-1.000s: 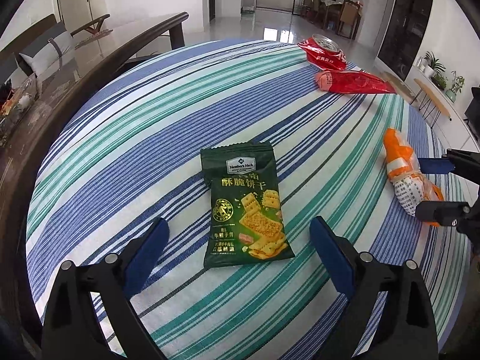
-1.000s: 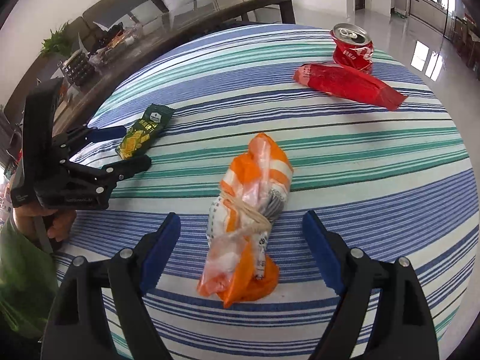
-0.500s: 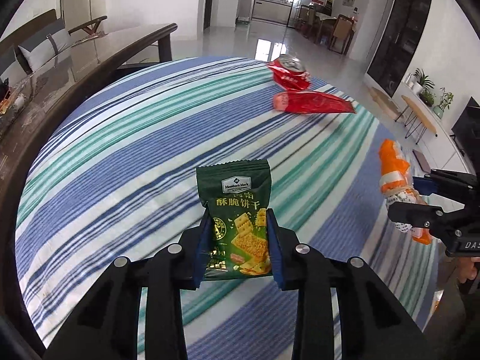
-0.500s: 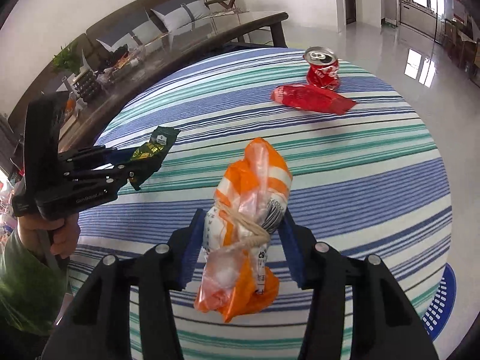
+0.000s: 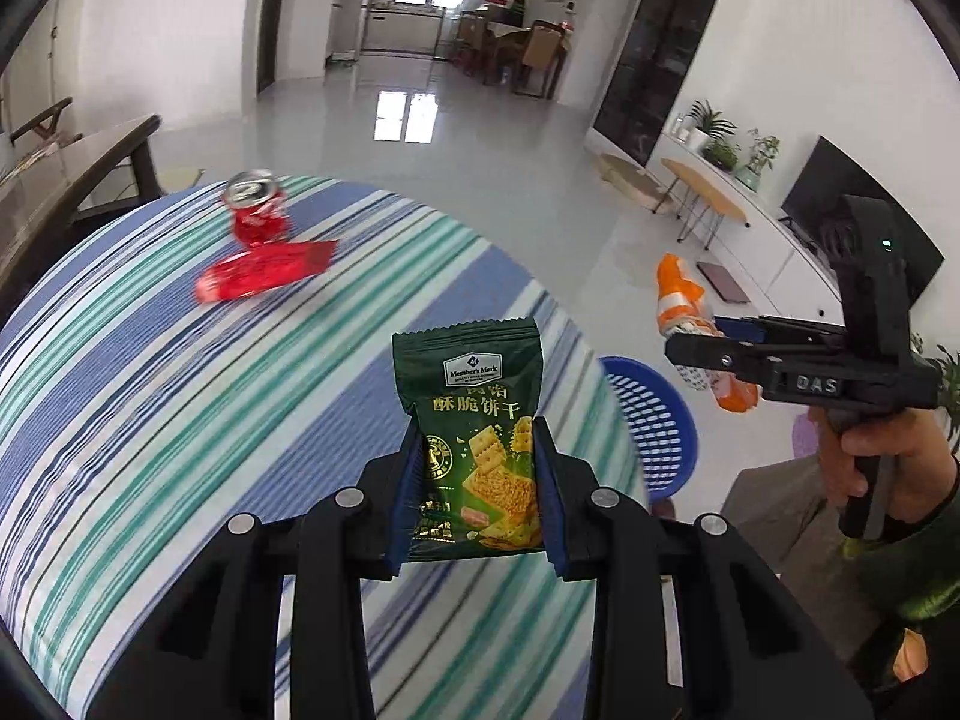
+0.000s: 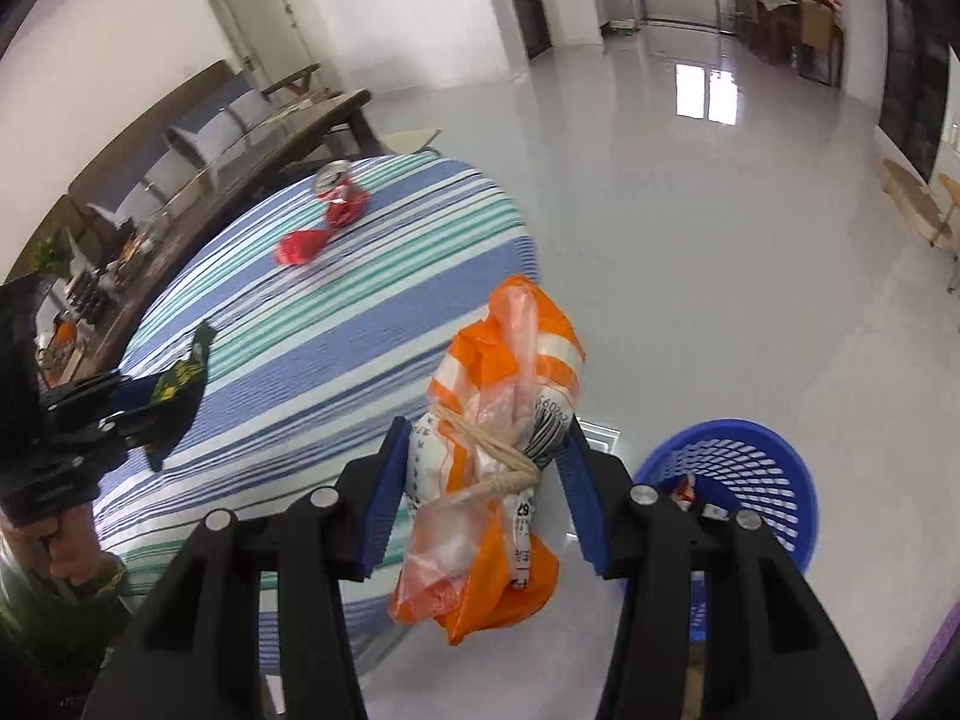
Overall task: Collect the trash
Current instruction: 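Carry the cracker packet and orange-white bag to the wastebasket and open both tools, then move both tools back over the table toward the red wrapper and soda can, then grasp the red wrapper with the left tool, then grasp the red soda can with the right tool, then carry the red wrapper and soda can to the wastebasket and open both tools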
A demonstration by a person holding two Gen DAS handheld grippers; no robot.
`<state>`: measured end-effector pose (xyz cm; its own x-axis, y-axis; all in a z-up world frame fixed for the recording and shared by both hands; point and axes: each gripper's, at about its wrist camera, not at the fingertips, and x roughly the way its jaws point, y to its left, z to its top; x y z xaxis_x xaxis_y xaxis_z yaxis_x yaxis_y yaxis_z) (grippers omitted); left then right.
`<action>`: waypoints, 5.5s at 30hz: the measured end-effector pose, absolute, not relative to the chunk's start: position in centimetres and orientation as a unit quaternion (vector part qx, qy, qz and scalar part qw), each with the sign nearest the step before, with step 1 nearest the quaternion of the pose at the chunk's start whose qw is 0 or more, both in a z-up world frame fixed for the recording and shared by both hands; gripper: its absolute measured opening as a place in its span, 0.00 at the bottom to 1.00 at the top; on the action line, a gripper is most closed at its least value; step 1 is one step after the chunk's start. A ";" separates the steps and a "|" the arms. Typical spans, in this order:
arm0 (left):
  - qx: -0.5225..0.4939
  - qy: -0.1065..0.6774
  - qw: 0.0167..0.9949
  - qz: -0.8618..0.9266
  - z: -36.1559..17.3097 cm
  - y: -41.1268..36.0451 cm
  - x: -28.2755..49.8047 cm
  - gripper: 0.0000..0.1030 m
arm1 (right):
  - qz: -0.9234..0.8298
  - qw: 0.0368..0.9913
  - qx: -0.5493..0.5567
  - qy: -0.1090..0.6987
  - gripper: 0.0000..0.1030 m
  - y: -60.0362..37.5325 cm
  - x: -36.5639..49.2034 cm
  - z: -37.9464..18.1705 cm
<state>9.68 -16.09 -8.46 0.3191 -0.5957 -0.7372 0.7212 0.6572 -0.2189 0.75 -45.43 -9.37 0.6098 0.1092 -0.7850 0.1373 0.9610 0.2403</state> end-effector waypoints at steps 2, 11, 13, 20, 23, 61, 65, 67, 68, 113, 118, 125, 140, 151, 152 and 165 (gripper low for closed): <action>0.083 0.416 0.795 -0.434 -8.2 -19.9 8.5 0.33 | -0.038 0.883 0.149 0.443 0.47 -48.9 -0.5 -9.8; 0.111 0.442 0.742 -0.491 -12.0 -34.9 5.4 0.33 | -0.125 0.861 0.191 0.456 0.47 -59.6 -3.9 -13.9; 0.118 0.456 0.734 -0.490 -13.9 -37.7 5.3 0.33 | -0.130 0.857 0.203 0.455 0.47 -60.8 -4.1 -14.8; 0.121 0.494 0.712 -0.484 -20.4 -44.9 5.6 0.34 | -0.143 0.850 0.245 0.445 0.50 -64.5 -4.7 -17.4; 0.125 0.505 0.710 -0.475 -22.8 -46.9 5.9 0.56 | -0.153 0.844 0.272 0.437 0.66 -65.8 -4.9 -18.0; 0.071 0.447 0.877 -0.161 -14.6 -3.3 14.9 0.94 | 0.101 0.903 0.025 0.417 0.85 -30.2 6.4 -12.7; 0.078 0.457 0.870 -0.169 -14.5 -3.9 15.2 0.94 | 0.109 0.899 -0.002 0.424 0.85 -28.6 6.8 -13.7; 0.076 0.459 0.867 -0.179 -13.9 -4.6 15.5 0.94 | 0.112 0.897 -0.014 0.427 0.85 -28.1 6.9 -14.3; 0.074 0.458 0.866 -0.186 -13.3 -4.9 15.9 0.94 | 0.114 0.896 -0.019 0.428 0.85 -27.9 7.1 -14.5; 0.077 0.504 0.844 -0.164 -15.6 -15.6 30.4 0.16 | 0.144 0.888 -0.024 0.436 0.85 -27.1 7.3 -15.9; 0.062 0.485 0.854 -0.180 -14.8 -12.1 28.6 0.13 | 0.120 0.890 -0.008 0.439 0.86 -29.8 10.7 -14.1; 0.063 0.475 0.858 -0.185 -13.8 -5.7 24.2 0.12 | 0.100 0.905 -0.006 0.414 0.86 -30.9 22.4 -12.6; 0.022 0.481 0.857 -0.185 -15.6 -1.6 21.8 0.12 | 0.073 0.903 -0.083 0.415 0.52 -28.2 33.9 -12.7; 0.025 0.459 0.866 -0.197 -14.3 -2.1 19.6 0.12 | 0.146 0.896 -0.051 0.415 0.52 -26.9 23.2 -9.3; 0.026 0.457 0.867 -0.197 -14.2 -2.2 19.3 0.12 | 0.149 0.896 -0.050 0.416 0.52 -26.8 22.1 -9.2; 0.031 0.439 0.871 -0.219 -12.7 -3.6 16.3 0.08 | 0.158 0.894 -0.018 0.418 0.52 -26.6 14.8 -9.0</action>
<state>16.30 -3.60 -12.66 0.5190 -0.3544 -0.7779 0.4084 0.9022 -0.1386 14.77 -26.65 -9.05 0.6004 0.2673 -0.7537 -0.2973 0.9495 0.0999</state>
